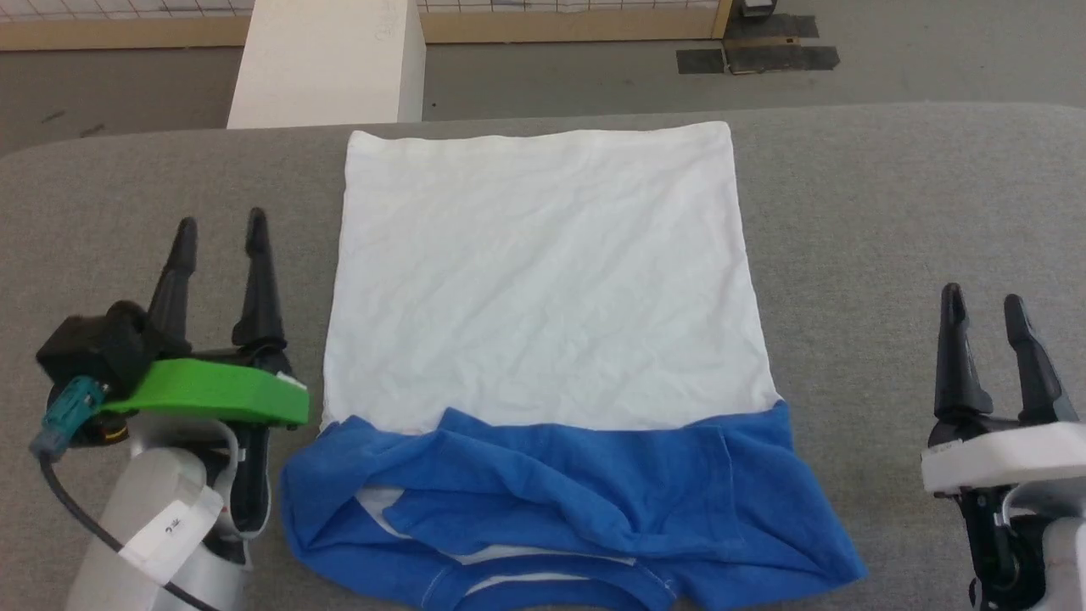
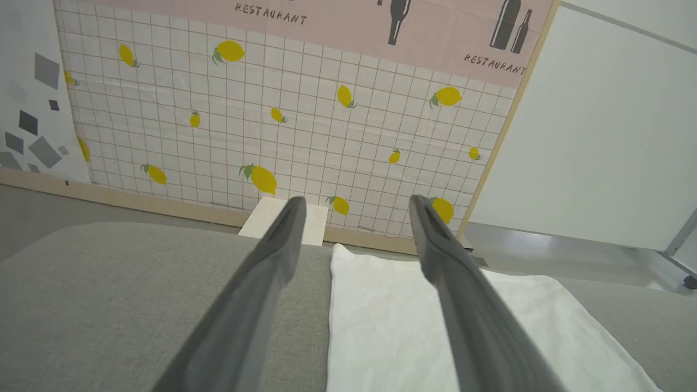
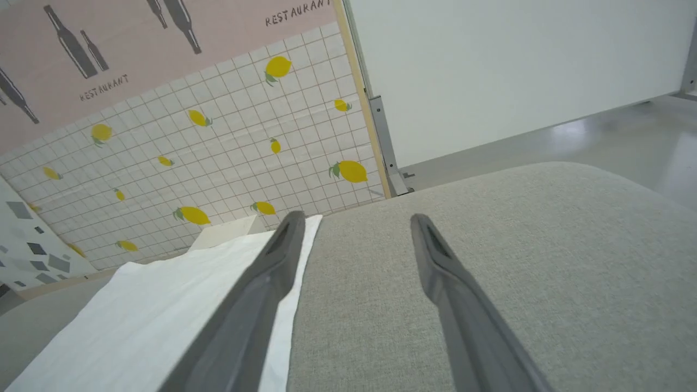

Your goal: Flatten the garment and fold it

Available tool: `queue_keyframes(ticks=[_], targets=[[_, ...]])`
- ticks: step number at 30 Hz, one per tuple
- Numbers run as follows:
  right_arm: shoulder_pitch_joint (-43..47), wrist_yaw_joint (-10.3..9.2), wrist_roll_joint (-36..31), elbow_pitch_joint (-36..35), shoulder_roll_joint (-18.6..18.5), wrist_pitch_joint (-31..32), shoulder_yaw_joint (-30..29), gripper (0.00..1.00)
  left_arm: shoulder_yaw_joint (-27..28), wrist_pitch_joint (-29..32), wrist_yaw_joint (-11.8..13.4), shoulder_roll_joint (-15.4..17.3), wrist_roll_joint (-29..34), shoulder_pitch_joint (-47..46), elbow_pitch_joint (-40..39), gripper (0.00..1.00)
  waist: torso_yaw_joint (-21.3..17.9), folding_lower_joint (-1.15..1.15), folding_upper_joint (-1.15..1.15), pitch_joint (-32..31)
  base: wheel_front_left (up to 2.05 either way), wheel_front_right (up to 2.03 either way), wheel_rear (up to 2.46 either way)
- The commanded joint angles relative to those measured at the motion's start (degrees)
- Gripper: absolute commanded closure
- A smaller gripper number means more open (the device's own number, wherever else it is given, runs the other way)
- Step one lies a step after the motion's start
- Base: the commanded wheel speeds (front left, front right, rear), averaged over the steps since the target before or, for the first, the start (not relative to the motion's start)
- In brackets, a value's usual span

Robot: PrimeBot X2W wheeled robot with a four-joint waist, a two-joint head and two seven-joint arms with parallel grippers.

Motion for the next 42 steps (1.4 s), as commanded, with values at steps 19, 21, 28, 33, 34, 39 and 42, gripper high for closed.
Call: queue_keyframes(ticks=[19,21,28,33,34,39,42], targets=[[-54.02,-0.08,-24.2,24.62,-0.04,47.36,-0.51,0.0,4.34,-2.43,0.61,0.23,3.56,-4.96,-7.63,0.0,7.05,0.0,0.0,22.58,0.0,0.0,0.0],[-57.82,-0.08,-26.68,25.68,-0.04,50.64,-0.05,0.0,4.11,-2.43,0.56,0.31,3.92,-5.69,-8.57,0.0,8.1,0.0,0.0,24.89,0.0,0.0,0.0],[-65.22,-0.08,-34.34,28.17,-0.04,63.07,-2.33,0.0,3.43,-2.45,0.02,-0.51,3.75,-7.47,-10.32,0.0,11.29,0.0,0.0,30.4,0.0,0.0,0.0],[-66.01,-0.08,-36.12,28.69,-0.04,68.8,-0.85,0.0,3.53,-2.47,-0.43,-0.59,3.61,-7.81,-10.22,0.0,11.81,0.0,0.0,31.73,0.0,0.0,0.0],[-65.91,-0.08,-36.02,28.87,-0.04,70.27,-0.49,0.0,3.52,-2.47,-0.54,-0.6,3.51,-7.9,-10.08,0.0,11.81,0.0,0.0,31.85,0.0,0.0,0.0],[-65.57,-0.08,-35.44,28.11,-0.04,76.47,0.92,1.0,3.34,0.36,-1.96,1.57,2.88,-10.85,-9.22,0.0,10.96,0.0,0.0,31.78,0.0,0.0,0.0],[-65.98,-0.08,-35.1,26.34,-0.04,78.26,2.12,1.0,3.12,6.24,-4.05,5.35,2.13,-16.73,-8.24,0.0,9.97,0.0,0.0,31.47,0.0,0.0,0.0]])
